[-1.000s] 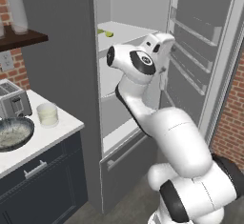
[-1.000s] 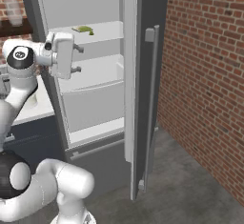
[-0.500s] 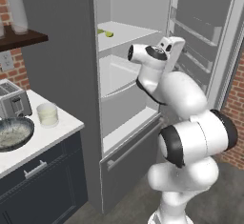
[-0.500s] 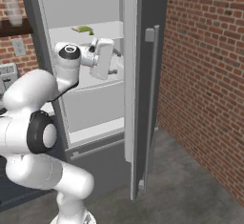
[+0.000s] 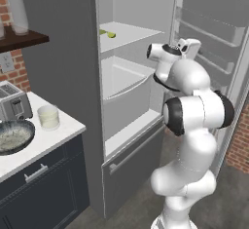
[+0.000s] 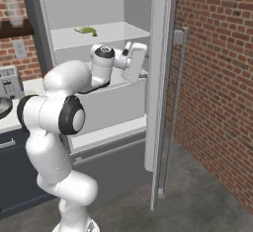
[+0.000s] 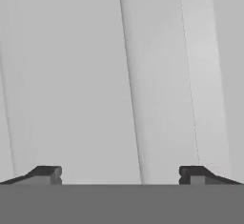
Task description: Grab a lemon wedge from the fridge and one ice cube from the ice bowl, and put them in the glass of lemonade.
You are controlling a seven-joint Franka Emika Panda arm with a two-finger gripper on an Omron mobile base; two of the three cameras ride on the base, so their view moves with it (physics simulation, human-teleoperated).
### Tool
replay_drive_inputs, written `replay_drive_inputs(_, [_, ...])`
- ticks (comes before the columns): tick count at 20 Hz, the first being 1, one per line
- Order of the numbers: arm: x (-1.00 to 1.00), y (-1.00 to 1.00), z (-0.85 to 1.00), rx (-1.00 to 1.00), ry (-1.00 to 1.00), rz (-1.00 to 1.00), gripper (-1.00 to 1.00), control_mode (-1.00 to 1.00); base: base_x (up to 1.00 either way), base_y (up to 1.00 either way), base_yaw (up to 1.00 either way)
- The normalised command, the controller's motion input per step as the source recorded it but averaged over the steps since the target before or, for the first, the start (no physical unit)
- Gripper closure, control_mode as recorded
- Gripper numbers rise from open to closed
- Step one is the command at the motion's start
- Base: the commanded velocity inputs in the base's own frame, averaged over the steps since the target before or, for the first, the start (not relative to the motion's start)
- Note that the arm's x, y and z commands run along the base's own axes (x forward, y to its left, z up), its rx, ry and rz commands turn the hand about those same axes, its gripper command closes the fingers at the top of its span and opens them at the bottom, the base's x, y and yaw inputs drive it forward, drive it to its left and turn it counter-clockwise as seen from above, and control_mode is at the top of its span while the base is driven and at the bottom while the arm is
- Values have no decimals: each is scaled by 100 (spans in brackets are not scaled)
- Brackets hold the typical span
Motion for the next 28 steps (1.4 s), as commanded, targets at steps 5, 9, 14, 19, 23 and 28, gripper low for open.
replay_drive_inputs(5, [47, -100, -20, 8, 0, -7, -100, -100, 0, 0, 0])
replay_drive_inputs(9, [11, -100, 0, 10, 0, -5, -100, -100, 0, 0, 0])
replay_drive_inputs(14, [-53, -86, 22, 12, -13, -1, -100, -100, 0, 0, 0])
replay_drive_inputs(19, [-100, 54, 42, 3, -32, 5, -100, -100, 0, 0, 0])
replay_drive_inputs(23, [-100, 100, 14, 6, -34, 5, -100, -100, 0, 0, 0])
replay_drive_inputs(28, [-65, 100, -2, 34, -26, 0, -100, -100, 0, 0, 0])
